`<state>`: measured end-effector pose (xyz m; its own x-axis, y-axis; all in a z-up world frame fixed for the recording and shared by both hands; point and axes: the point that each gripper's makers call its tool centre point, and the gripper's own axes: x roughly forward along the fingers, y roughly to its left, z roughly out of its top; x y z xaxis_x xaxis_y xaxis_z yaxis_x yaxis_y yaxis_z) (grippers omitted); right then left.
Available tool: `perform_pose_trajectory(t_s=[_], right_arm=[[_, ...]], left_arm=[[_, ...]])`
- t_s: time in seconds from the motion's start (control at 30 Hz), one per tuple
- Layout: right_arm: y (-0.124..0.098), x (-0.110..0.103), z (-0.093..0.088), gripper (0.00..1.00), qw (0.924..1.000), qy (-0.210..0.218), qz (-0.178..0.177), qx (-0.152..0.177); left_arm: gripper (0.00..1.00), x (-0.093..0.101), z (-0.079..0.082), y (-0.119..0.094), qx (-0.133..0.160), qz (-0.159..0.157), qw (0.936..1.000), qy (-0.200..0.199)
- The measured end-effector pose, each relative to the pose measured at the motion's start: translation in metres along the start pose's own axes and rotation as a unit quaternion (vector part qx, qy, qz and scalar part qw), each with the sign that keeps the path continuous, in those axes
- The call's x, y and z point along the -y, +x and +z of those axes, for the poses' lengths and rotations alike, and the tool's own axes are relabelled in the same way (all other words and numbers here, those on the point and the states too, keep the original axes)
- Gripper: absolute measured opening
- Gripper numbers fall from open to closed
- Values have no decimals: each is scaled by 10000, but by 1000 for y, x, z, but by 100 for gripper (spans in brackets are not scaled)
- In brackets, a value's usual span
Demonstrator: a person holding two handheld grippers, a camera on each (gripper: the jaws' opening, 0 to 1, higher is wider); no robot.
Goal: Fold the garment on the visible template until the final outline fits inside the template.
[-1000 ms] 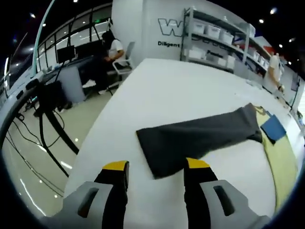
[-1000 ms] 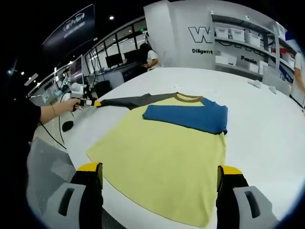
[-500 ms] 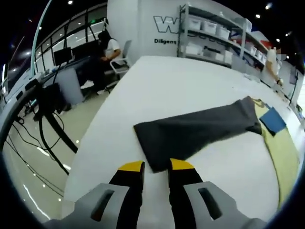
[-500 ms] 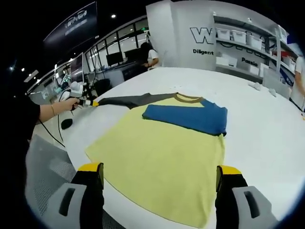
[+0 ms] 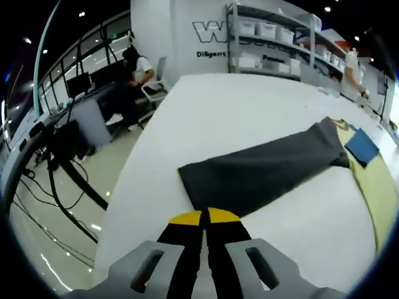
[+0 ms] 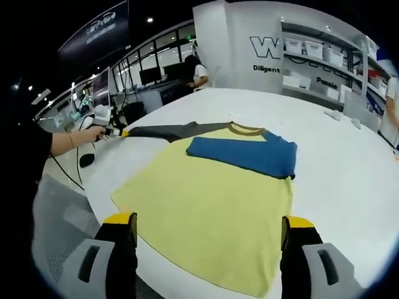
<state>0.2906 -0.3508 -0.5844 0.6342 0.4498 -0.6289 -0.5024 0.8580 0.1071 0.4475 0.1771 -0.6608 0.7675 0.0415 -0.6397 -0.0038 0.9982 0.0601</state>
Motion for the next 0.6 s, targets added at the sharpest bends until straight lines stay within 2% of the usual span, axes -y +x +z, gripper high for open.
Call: perform_pose_trajectory(t_s=[0.2, 0.27, 0.43, 0.6], right_arm=[[-3, -1, -2, 99, 10000, 16, 24, -41], [-3, -1, -3, 99, 10000, 25, 20, -51], [-5, -1, -5, 99, 10000, 27, 15, -70], [-6, 1, -4, 99, 10000, 61, -19, -41]], left_arm=[[1, -4, 5, 7, -56, -21, 9998, 183], [1, -6, 7, 8, -44, 18, 9988, 490], [1, -8, 10, 14, -26, 6, 9983, 578], [1, -11, 14, 19, 16, 33, 9987, 501]])
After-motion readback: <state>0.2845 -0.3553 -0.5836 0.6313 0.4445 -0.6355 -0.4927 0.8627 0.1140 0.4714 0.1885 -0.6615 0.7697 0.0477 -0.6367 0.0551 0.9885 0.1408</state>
